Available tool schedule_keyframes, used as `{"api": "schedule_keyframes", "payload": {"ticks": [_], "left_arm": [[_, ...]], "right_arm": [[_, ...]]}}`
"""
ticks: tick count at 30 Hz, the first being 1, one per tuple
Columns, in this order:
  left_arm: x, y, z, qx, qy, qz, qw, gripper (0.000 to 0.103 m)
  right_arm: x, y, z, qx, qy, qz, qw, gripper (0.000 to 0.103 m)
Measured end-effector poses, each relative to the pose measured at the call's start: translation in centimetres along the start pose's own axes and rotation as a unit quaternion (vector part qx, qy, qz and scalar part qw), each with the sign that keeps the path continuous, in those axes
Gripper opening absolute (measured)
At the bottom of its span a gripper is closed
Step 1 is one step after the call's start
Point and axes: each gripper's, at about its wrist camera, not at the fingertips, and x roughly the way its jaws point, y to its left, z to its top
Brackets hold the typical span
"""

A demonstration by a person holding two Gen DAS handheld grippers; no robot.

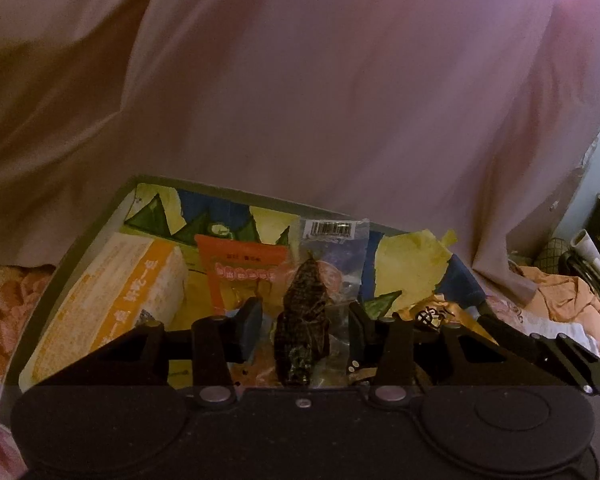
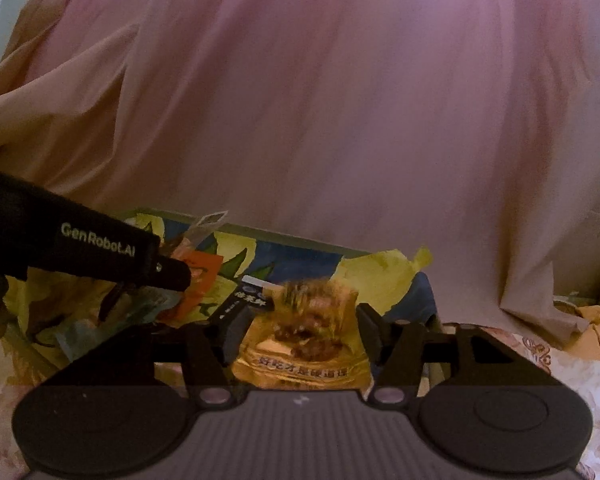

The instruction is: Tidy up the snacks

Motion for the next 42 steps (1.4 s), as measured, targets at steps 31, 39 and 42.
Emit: {"api": "schedule_keyframes", "payload": {"ticks": [31,39,42], "left_arm": [[-8.7,-0.5,0.9,-0.029,-0.063,0.01,0.9976,0.102],[-12.7,-0.8,0.7,-0.014,-0.102,0.024,0.9944,0.102],[-14.0,-0.9,0.4,-0.007,-0.113,0.028,0.9932,0.102]], "right_arm": [[-9.1,-3.5,2.0,0.058,-0.069,-0.01,0.996,0.103],[-12.5,-3.6,2.5,0.079,-0.096,-0.014,0.992,0.103],[-13.4,-3.4,2.5,0.085,-0.103,-0.015,0.991,0.103]]}}
